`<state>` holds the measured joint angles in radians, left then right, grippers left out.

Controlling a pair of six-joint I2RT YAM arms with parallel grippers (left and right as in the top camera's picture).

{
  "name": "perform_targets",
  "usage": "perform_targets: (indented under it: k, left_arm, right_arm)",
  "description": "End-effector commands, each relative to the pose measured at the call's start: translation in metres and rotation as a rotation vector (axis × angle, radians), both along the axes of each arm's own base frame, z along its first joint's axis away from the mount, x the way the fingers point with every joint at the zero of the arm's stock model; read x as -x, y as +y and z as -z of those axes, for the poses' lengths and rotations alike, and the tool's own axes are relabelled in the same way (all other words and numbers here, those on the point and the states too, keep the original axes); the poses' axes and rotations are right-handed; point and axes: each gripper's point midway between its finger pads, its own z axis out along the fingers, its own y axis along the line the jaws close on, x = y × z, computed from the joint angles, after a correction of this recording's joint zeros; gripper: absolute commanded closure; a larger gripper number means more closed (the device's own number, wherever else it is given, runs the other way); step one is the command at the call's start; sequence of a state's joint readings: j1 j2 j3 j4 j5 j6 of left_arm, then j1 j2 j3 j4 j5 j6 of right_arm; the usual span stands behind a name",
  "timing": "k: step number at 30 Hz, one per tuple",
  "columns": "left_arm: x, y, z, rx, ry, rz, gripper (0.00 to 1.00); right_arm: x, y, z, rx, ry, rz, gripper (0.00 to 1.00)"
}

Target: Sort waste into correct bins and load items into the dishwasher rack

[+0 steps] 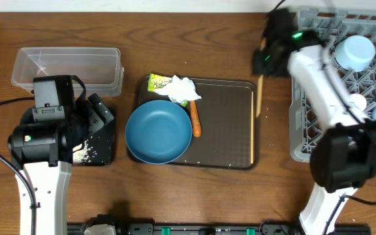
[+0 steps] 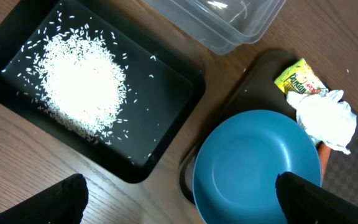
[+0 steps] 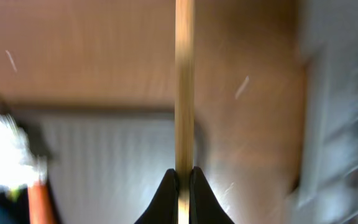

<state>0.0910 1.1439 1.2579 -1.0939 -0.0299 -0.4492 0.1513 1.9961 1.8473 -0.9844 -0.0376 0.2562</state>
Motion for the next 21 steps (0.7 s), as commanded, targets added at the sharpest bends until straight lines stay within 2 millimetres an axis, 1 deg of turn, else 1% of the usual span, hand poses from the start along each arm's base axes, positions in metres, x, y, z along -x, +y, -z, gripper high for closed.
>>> perform_targets:
  k: [1,4,6,9,10,13,16,18,20,21]
  left_arm:
    - [-0.001,0.003,-0.005,-0.004,-0.014,-0.017,0.01]
    - [-0.001,0.003,-0.005,-0.004,-0.014,-0.017,0.01]
    - [-0.001,0.003,-0.005,-0.004,-0.014,-0.017,0.01]
    - [-0.001,0.003,-0.005,-0.004,-0.014,-0.017,0.01]
    - [-0.001,0.003,-0.005,-0.004,-0.014,-0.017,0.01]
    - [-0.001,0.003,-0.005,-0.004,-0.014,-0.017,0.01]
    - [-0.001,0.003,-0.005,-0.004,-0.014,-0.017,0.01]
    - [-0.001,0.003,-0.005,-0.004,-0.014,-0.017,0.01]
    - [-0.001,0.003,-0.005,-0.004,-0.014,-0.017,0.01]
    - [-0.001,0.003,-0.005,-0.004,-0.014,-0.017,0.01]
  right_arm:
    - [-0.021,-0.038,-0.049,0.064,-0.157,-0.059,0.99]
    - [-0.034,-0.076,-0.058,0.089,-0.212,-0.013,0.99]
    - [-0.037,-0.101,-0.06,0.094,-0.225,0.034,0.99]
    - [-0.04,-0.129,-0.056,0.1,-0.227,0.089,0.99]
    - [-0.041,-0.135,-0.053,0.101,-0.224,0.092,0.99]
    - [-0.042,-0.141,-0.043,0.094,-0.208,0.067,0.99]
    - [-0.043,-0.145,-0.035,0.115,-0.191,0.058,0.96]
    - [-0.045,-0.146,-0.03,0.117,-0.186,0.059,0.86]
    - [-0.047,-0.145,-0.028,0.114,-0.185,0.057,0.83]
    - [-0.047,-0.145,-0.026,0.113,-0.184,0.056,0.8]
